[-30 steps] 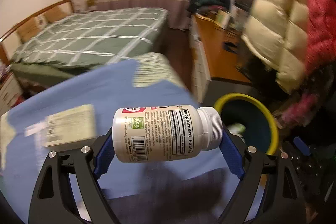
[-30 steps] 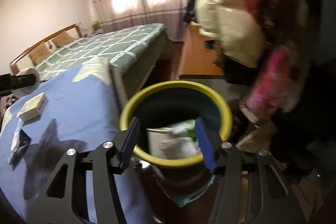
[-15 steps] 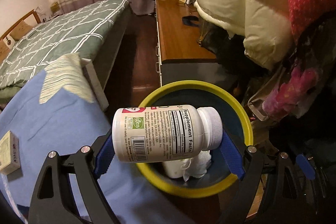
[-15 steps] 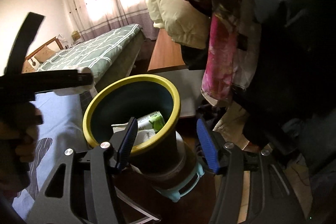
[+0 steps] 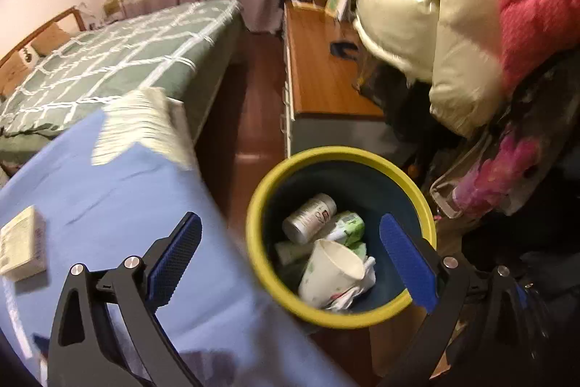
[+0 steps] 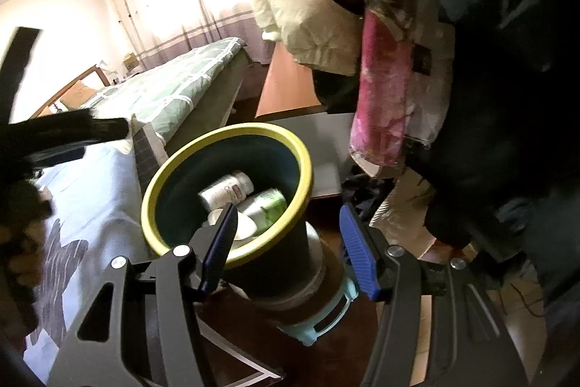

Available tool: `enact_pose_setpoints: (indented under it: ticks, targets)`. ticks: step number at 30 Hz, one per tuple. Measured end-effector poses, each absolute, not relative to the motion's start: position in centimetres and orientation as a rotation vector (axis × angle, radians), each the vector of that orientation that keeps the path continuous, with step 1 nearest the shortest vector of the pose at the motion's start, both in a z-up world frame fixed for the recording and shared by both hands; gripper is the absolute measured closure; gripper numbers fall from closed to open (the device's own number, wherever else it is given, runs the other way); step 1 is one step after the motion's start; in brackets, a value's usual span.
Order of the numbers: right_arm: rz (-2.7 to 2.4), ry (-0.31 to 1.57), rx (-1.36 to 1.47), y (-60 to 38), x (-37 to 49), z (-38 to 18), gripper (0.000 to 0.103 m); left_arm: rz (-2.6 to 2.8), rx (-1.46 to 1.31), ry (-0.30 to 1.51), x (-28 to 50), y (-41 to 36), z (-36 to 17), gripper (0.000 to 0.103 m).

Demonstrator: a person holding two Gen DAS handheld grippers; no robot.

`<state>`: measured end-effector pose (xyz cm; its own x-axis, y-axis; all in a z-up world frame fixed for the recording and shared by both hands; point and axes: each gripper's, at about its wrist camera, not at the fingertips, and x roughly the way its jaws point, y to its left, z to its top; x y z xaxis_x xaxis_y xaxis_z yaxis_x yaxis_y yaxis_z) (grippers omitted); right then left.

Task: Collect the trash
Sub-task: 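Carry the supplement bottle over the bin and open the left tool, then grasp the small red-white-blue wrapper with the right tool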

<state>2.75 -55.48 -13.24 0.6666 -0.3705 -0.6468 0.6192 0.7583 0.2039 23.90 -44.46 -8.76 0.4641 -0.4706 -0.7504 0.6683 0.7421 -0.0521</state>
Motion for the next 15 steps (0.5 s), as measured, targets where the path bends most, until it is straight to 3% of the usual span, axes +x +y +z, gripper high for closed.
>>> enact_pose_setpoints:
  ticks: [15]
  targets:
    - [-0.402,0.638,0.281,-46.2,8.7,-10.8,0.047,-0.362,0.067,0.655,24.2,-17.7,-4.0,0.005]
